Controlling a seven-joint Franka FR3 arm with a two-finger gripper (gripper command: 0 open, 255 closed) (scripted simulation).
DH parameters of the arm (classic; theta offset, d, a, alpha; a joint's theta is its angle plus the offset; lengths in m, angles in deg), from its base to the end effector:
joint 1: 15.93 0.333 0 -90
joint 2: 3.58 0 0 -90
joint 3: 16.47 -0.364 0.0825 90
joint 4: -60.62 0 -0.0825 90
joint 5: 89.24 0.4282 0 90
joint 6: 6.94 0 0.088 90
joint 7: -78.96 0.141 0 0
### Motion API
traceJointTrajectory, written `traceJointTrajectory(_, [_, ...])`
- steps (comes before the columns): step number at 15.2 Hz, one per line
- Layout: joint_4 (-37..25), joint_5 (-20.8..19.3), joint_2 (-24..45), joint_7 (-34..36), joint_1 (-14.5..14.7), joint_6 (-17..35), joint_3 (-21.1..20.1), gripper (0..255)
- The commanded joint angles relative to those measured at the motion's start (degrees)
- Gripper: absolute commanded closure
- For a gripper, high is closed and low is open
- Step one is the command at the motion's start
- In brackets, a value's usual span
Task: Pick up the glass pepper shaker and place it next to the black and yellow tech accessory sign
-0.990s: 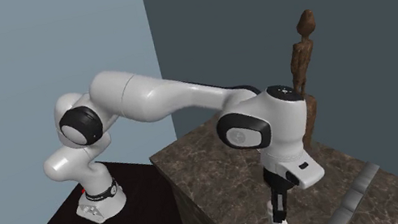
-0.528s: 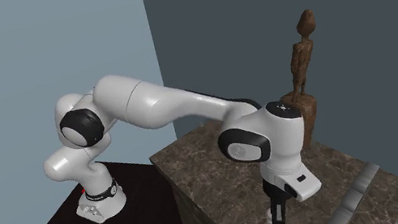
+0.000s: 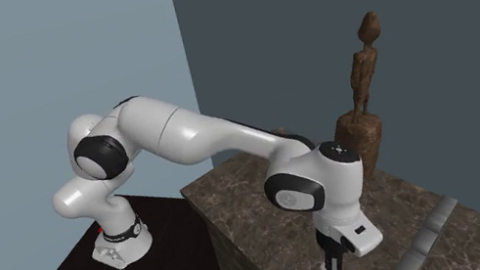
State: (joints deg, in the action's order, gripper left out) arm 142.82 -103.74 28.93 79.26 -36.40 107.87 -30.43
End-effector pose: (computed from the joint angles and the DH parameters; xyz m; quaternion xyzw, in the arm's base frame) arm 0.7650 -0.1430 0.3606 0.9983 -0.0263 0.0072 0.0509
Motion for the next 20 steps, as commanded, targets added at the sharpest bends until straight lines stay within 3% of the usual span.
traceJointTrajectory(1, [0.52, -0.23, 0.68, 0.22, 0.04, 1.22, 0.12, 255])
traceJointTrajectory(9, [0.52, -0.23, 0.68, 0.22, 0.04, 1.22, 0.12, 255])
traceJointTrajectory(10, [0.52, -0.23, 0.69, 0.22, 0.04, 1.22, 0.12, 0])
traceJointTrajectory(15, [0.52, -0.23, 0.68, 0.22, 0.04, 1.22, 0.12, 0])
traceJointTrajectory(20, [-3.23, 0.6, -1.56, -0.38, 0.39, -4.71, -0.41, 0])
